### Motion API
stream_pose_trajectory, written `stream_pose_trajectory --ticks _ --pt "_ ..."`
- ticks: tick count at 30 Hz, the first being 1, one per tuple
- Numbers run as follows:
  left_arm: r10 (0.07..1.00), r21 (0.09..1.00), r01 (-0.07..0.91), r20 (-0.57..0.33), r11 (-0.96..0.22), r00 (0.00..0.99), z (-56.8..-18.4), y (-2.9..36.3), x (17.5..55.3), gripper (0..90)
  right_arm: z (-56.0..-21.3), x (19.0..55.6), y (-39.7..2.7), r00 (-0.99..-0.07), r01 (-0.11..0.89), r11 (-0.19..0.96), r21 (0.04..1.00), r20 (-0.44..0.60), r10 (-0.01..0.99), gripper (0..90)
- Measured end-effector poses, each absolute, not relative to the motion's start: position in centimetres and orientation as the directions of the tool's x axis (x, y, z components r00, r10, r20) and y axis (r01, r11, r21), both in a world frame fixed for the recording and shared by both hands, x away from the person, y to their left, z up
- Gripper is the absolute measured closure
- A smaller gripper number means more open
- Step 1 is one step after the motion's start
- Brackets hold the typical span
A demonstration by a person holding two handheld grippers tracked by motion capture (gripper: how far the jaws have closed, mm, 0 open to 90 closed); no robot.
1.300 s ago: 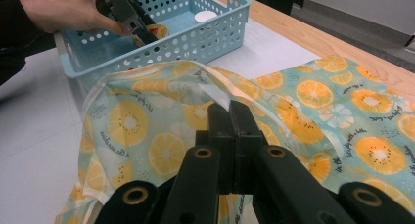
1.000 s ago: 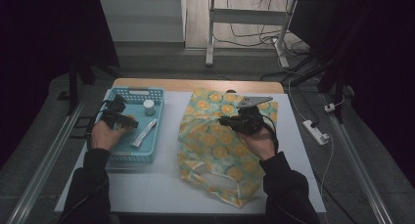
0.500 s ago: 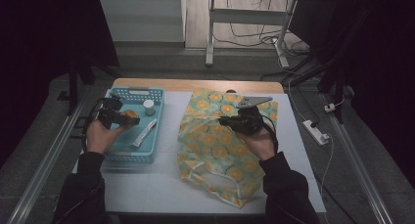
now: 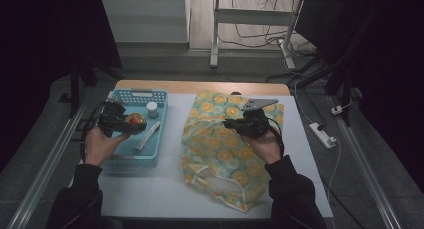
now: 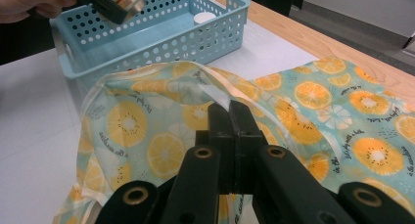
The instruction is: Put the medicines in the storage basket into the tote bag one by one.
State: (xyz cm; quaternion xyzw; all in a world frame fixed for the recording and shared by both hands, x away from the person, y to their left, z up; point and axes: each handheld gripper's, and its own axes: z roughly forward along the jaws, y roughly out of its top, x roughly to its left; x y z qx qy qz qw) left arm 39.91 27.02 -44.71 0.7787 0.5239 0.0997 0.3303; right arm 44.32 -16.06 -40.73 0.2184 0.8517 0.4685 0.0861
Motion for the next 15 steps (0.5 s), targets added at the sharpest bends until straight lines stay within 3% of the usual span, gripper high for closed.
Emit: stream_pose_trajectory --ticks 15 --pt "0.808 0.662 0.683 -0.198 -0.308 0.555 -43.7 23.9 36.3 20.1 -40.7 44.3 -16.1 -0.890 0.292 0.465 0.836 0.060 0.452 90.0"
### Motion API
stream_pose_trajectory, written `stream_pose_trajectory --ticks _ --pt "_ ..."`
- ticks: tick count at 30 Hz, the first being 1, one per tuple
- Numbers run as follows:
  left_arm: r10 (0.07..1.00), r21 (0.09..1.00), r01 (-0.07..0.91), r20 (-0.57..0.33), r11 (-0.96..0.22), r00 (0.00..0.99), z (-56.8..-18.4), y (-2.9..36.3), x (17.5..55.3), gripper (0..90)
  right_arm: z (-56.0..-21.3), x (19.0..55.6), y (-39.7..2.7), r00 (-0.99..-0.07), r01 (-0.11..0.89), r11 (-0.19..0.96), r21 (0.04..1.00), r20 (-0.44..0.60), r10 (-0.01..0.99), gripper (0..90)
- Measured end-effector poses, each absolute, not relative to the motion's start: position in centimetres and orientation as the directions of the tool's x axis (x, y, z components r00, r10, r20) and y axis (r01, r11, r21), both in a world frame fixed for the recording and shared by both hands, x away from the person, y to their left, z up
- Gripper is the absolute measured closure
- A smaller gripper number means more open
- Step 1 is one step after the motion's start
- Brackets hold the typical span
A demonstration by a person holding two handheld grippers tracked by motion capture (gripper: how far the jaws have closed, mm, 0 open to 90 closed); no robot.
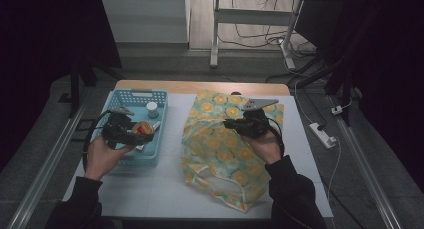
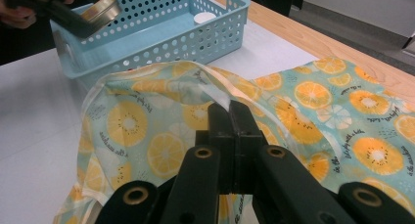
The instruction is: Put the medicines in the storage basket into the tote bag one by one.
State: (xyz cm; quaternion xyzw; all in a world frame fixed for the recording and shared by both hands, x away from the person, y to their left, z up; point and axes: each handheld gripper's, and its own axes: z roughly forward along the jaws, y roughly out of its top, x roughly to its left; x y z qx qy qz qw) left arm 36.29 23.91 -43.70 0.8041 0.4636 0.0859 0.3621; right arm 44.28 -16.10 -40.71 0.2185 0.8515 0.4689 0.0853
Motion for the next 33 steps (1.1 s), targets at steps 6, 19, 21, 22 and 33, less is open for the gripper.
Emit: stream_pose_trajectory --ticks 6,19,21,22,33 --pt "0.765 0.676 0.645 -0.185 -0.356 0.616 -43.2 22.3 34.9 20.1 -40.8 44.3 -16.1 -0.890 0.291 0.466 0.835 0.058 0.452 90.0" --pt "0.696 0.695 0.584 -0.168 -0.418 0.698 -42.7 18.7 33.2 20.1 -41.0 44.3 -16.0 -0.892 0.291 0.470 0.833 0.058 0.449 90.0" --pt "0.684 0.697 0.574 -0.164 -0.430 0.711 -42.6 18.1 33.1 20.1 -41.0 44.3 -15.9 -0.892 0.292 0.471 0.832 0.060 0.448 90.0" --pt "0.678 0.698 0.570 -0.163 -0.433 0.716 -42.6 17.8 33.1 20.1 -41.1 44.3 -15.9 -0.892 0.292 0.471 0.833 0.059 0.448 90.0" --pt "0.623 0.702 0.545 -0.185 -0.457 0.760 -43.2 14.6 33.8 20.1 -41.1 44.3 -15.8 -0.894 0.291 0.473 0.832 0.060 0.444 90.0"
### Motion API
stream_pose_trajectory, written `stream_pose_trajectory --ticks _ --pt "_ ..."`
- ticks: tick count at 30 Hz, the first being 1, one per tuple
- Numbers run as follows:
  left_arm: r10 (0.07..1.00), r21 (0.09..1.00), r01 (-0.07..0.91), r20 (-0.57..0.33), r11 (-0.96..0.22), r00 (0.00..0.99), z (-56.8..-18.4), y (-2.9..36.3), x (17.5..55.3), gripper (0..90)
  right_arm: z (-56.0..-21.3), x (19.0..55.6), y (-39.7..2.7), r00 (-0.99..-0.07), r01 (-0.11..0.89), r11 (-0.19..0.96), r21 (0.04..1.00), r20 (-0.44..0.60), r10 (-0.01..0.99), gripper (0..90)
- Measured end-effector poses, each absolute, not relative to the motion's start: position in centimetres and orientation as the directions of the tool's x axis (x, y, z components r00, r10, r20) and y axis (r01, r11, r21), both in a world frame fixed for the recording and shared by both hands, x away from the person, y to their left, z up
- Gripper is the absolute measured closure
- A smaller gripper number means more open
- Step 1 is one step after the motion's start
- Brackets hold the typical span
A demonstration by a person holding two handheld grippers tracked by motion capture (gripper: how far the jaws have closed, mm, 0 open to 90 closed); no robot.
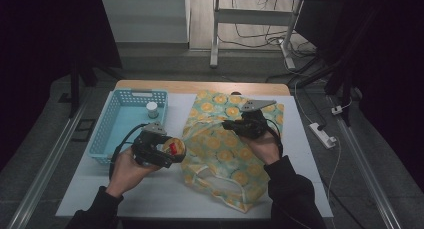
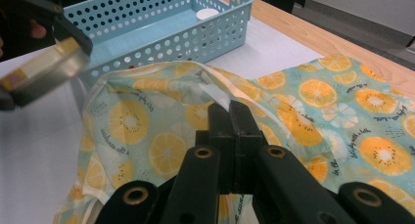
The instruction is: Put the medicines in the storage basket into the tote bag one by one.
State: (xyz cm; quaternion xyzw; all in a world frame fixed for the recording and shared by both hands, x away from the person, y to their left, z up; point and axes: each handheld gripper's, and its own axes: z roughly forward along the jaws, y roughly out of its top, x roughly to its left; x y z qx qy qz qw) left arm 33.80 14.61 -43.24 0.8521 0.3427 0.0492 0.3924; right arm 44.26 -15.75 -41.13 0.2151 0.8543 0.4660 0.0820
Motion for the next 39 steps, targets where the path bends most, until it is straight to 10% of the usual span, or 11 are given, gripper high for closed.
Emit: stream_pose_trajectory --ticks 39 --pt "0.528 0.675 0.532 -0.242 -0.511 0.814 -46.2 4.7 40.7 20.1 -41.5 44.1 -15.2 -0.899 0.280 0.483 0.830 0.050 0.436 90.0"
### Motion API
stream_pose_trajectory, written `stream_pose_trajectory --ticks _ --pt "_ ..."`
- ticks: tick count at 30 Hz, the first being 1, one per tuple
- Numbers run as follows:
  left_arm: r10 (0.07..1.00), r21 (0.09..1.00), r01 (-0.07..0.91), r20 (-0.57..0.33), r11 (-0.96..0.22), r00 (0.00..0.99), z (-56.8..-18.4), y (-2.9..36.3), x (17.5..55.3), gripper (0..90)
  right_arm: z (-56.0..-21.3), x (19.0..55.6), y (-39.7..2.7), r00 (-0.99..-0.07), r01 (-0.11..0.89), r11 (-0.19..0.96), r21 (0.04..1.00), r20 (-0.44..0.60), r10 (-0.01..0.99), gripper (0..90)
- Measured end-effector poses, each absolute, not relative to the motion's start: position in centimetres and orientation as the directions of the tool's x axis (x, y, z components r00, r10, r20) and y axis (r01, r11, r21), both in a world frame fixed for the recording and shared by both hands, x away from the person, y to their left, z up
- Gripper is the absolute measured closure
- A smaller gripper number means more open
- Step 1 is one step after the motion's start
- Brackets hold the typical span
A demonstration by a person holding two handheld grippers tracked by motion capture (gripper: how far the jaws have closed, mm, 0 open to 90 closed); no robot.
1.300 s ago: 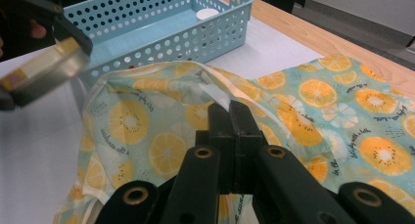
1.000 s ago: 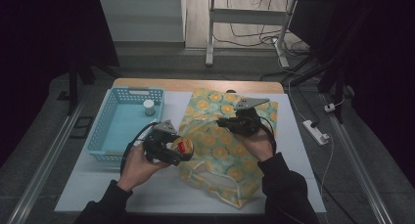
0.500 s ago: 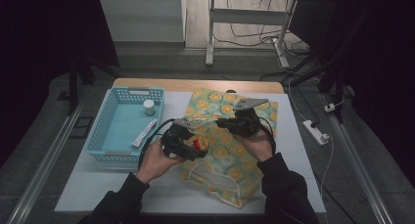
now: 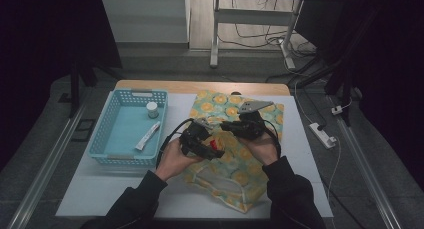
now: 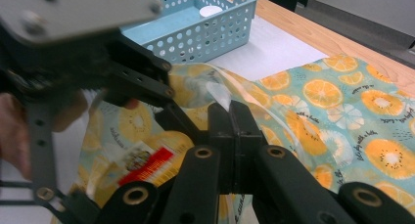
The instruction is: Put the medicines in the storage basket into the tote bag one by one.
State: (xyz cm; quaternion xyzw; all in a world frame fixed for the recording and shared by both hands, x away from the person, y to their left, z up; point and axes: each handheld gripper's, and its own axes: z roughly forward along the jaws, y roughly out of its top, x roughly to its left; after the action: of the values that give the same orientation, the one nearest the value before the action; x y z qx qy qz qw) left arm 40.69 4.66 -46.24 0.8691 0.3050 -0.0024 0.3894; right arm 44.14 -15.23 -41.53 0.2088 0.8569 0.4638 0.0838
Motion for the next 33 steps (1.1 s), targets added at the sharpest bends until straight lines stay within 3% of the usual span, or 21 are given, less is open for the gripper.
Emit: stream_pose_trajectory --ticks 33 --pt "0.627 0.697 0.540 -0.165 -0.472 0.761 -52.0 3.6 46.0 19.9 -43.5 45.0 -14.7 -0.891 0.296 0.519 0.802 0.037 0.452 90.0"
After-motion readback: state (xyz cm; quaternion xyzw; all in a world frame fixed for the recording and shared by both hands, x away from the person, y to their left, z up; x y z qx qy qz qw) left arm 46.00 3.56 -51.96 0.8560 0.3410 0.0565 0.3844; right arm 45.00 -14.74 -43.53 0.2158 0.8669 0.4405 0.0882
